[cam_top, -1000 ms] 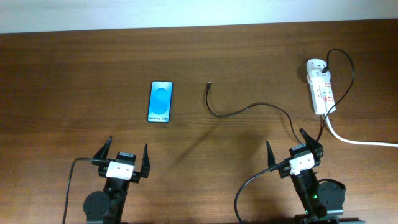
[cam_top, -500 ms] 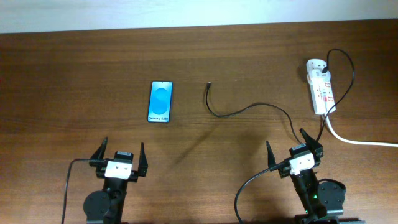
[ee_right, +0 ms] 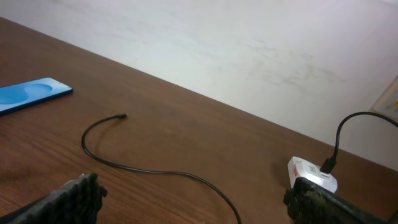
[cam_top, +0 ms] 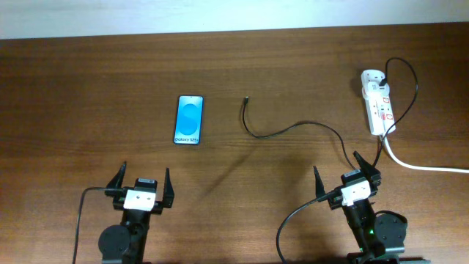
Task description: Plug charger to phone and switch on socket
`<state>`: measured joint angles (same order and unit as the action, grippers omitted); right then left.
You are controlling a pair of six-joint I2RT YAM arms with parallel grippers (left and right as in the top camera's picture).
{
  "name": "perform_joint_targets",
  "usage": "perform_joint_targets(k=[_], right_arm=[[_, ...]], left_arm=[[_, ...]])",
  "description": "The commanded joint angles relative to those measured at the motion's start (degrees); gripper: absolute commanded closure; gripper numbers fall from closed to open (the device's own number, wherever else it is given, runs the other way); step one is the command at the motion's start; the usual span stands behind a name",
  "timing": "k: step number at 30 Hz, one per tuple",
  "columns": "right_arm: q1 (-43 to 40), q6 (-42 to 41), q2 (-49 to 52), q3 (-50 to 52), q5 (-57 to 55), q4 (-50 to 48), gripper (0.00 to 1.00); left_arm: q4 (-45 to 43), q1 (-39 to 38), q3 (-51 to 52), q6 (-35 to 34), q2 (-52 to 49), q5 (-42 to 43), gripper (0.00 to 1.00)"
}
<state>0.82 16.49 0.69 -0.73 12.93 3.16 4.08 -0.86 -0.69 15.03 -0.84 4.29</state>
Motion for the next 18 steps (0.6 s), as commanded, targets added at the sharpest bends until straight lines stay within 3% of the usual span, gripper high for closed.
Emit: perform_joint_targets(k=[1, 9, 18], right_arm=[[-0.1, -0.7, -0.5, 0.4, 0.3, 0.1, 0.02], [-0.1, -0.7, -0.5, 0.4, 0.3, 0.1, 0.02], [-0.1, -0.7, -0.5, 0.4, 0.3, 0.1, 0.02]], left_arm=[[-0.1, -0.2, 0.2, -1.7, 0.4, 1.3, 0.01], [-0.5, -0.2, -1.5, -8.2, 0.0, 2.1, 0.01], [1.2, -0.2, -12.7, -8.2, -10.6, 5.0, 0.01]])
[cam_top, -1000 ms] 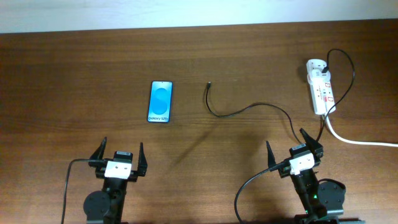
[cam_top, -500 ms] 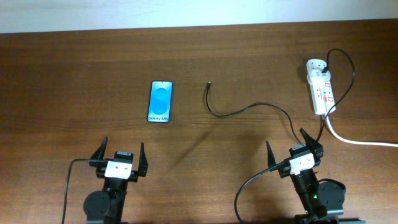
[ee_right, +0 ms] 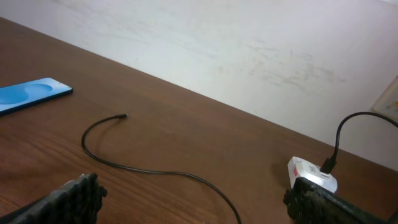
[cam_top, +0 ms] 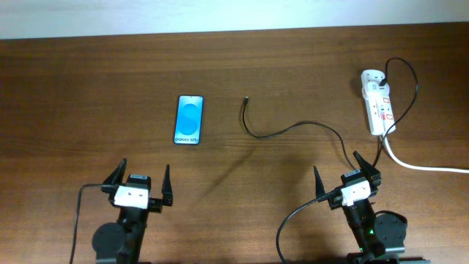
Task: Plug charger to phone and switch on socket
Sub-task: 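Move the left gripper forward over the blue phone and lower it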
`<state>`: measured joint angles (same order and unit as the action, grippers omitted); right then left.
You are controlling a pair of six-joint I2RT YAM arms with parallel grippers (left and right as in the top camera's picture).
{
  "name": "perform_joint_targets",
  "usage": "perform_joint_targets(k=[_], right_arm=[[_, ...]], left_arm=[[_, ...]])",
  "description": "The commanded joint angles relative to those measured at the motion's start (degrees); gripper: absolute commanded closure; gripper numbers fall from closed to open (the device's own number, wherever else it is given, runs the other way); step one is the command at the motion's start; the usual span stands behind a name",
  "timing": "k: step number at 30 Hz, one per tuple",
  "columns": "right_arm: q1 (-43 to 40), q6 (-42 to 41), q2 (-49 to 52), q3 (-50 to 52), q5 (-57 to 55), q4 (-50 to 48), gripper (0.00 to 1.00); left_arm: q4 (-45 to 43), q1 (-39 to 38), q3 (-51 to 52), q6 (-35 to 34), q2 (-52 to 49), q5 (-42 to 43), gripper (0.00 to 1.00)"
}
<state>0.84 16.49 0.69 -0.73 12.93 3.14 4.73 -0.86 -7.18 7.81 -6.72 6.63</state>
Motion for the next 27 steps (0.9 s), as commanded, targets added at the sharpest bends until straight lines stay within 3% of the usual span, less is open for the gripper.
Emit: perform_joint_targets(k=[1, 16, 27], right_arm=[[-0.1, -0.7, -0.5, 0.4, 0.3, 0.1, 0.02], [-0.1, -0.7, -0.5, 0.4, 0.3, 0.1, 0.02], [-0.1, -0.7, -0.5, 0.4, 0.3, 0.1, 0.02]], left_arm=[[0.6, -0.2, -7.5, -0.9, -6.3, 3.1, 0.01], [12.7, -0.2, -35.1, -0.9, -34.4, 10.6, 0.01], [30.9, -0.2, -60.7, -0.9, -59.3, 14.2, 0.01]])
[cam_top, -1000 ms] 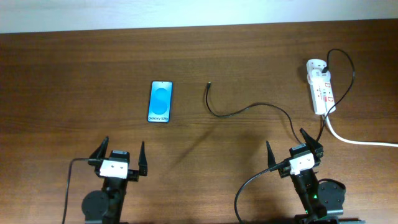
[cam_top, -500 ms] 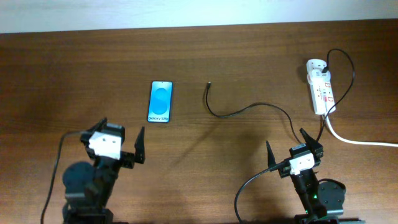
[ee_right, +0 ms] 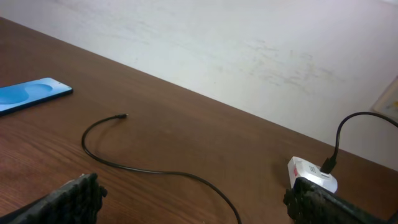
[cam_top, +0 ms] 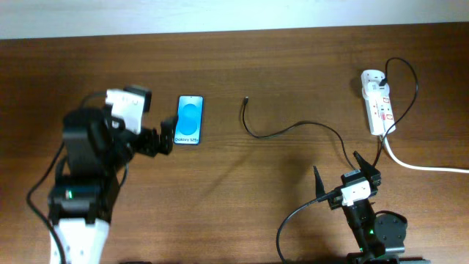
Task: Plug charger to phone and switch on socket
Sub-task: 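Move the left gripper forward over the blue phone and lower it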
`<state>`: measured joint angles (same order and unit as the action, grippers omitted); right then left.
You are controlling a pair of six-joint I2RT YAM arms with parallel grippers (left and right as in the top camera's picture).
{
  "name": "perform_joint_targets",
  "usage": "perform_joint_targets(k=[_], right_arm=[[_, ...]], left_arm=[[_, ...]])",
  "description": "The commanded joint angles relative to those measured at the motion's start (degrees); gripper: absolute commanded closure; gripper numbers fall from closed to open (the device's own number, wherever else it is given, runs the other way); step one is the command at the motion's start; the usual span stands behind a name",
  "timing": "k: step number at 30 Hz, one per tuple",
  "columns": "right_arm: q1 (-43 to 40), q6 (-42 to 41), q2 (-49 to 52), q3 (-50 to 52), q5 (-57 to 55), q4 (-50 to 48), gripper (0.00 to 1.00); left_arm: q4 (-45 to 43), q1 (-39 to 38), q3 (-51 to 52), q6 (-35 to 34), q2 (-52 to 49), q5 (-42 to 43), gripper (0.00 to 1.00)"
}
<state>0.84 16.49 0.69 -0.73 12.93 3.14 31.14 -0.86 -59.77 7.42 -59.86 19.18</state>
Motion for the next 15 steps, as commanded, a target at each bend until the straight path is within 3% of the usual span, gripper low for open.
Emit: perform_joint_targets(k=[1, 15], right_arm=[[-0.1, -0.7, -0.5, 0.4, 0.3, 0.1, 0.02], [-0.1, -0.7, -0.5, 0.4, 0.3, 0.1, 0.02]], left_arm=[[6.3, -0.2, -10.5, -0.5, -8.4, 1.6, 0.01], [35.5, -0.3, -52.5, -0.5, -43.4, 2.7, 0.01]])
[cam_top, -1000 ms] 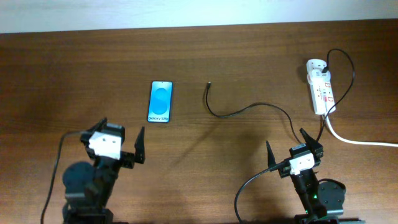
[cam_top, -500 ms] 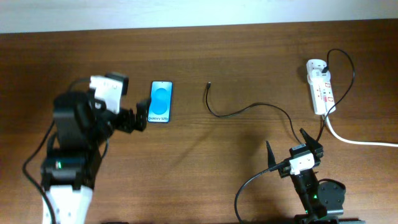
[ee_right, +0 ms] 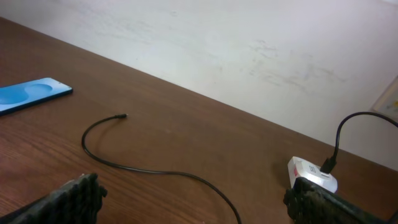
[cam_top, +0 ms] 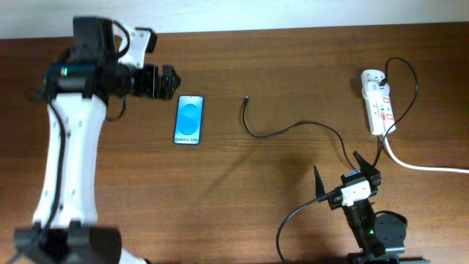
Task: Plug charger to phone and switch on socket
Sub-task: 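Move the left gripper forward over the blue phone and lower it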
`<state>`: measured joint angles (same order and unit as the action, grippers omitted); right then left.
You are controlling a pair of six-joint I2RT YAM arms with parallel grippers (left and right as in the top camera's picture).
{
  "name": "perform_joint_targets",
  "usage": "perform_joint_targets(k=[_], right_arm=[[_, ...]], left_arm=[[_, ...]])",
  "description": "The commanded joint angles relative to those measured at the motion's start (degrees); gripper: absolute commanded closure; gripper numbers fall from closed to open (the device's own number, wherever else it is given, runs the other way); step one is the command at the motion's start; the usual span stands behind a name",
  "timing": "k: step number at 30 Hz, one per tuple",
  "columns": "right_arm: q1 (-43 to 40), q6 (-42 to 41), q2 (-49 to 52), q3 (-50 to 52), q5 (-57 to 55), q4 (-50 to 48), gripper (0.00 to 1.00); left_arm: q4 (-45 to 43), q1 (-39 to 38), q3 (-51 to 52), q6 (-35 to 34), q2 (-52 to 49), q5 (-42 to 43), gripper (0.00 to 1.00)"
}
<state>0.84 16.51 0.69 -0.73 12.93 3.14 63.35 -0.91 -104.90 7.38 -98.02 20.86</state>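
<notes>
The phone, its blue screen lit, lies flat on the left half of the brown table; it also shows at the left edge as the phone. The black charger cable has its free tip right of the phone and runs to the white power strip. My left gripper hovers just above-left of the phone's top end, its fingers apart and empty. My right gripper rests open near the front edge, the cable and the strip ahead of it.
A thick white mains lead leaves the power strip toward the right edge. A black plug sits in the strip's far end. The white wall runs behind the table's far edge.
My left arm has reached farther back: its gripper was level with the phone's lower left side and now sits beyond the phone's top left corner. The right arm, phone and cable are unchanged.
Both arms were parked open at the front edge, the phone and cable untouched. The left arm had shifted slightly left, then stood raised beside the phone's left side. Now it is stretched toward the back, its gripper by the phone's top end. My right arm has stayed parked.
</notes>
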Motion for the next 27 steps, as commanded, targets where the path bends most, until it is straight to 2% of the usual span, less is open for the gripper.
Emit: perform_joint_targets(k=[1, 4, 15, 16, 18, 27], right_arm=[[-0.1, -0.7, -0.5, 0.4, 0.3, 0.1, 0.02], [-0.1, -0.7, -0.5, 0.4, 0.3, 0.1, 0.02], [-0.1, -0.7, -0.5, 0.4, 0.3, 0.1, 0.02], [-0.1, -0.7, -0.5, 0.4, 0.3, 0.1, 0.02], [-0.1, -0.7, -0.5, 0.4, 0.3, 0.1, 0.02], [-0.1, -0.7, -0.5, 0.4, 0.3, 0.1, 0.01]], left_arm=[[5.4, -0.2, -10.6, -0.4, -7.7, 1.0, 0.01], [7.0, -0.3, -13.8, -0.5, -11.2, 1.3, 0.01], [3.0, -0.3, -13.7, -1.4, -13.4, -0.3, 0.01], [3.5, -0.7, -13.7, -6.7, -14.6, -4.9, 0.01], [4.6, -1.5, -13.7, -10.4, -16.3, -10.2, 0.01], [5.3, -6.1, -13.7, -11.3, -25.2, -17.7, 0.01]])
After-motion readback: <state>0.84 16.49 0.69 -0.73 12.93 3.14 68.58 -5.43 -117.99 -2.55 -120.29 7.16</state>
